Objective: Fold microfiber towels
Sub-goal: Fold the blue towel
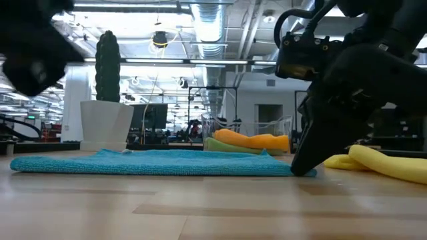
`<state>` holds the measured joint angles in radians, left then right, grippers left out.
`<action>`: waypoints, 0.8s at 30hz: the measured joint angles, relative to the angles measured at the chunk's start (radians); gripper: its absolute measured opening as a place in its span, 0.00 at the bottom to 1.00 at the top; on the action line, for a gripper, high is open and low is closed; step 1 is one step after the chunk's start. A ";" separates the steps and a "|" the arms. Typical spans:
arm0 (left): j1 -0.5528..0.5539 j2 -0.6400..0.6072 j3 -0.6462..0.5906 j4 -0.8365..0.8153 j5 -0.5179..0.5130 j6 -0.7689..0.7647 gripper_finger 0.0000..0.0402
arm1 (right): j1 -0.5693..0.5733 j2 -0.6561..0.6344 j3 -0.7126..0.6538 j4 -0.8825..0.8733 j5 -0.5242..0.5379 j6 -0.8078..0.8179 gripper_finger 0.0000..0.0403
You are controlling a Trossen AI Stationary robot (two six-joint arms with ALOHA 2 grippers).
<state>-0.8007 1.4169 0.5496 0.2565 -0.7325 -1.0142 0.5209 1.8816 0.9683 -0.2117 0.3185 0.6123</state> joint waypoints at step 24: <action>0.153 0.485 0.317 0.040 0.084 0.199 0.00 | 0.001 0.007 0.053 -0.006 -0.033 0.009 0.05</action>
<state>-0.6478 1.9018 0.8668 0.2967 -0.6487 -0.8151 0.5222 1.8885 1.0210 -0.2181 0.2852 0.6216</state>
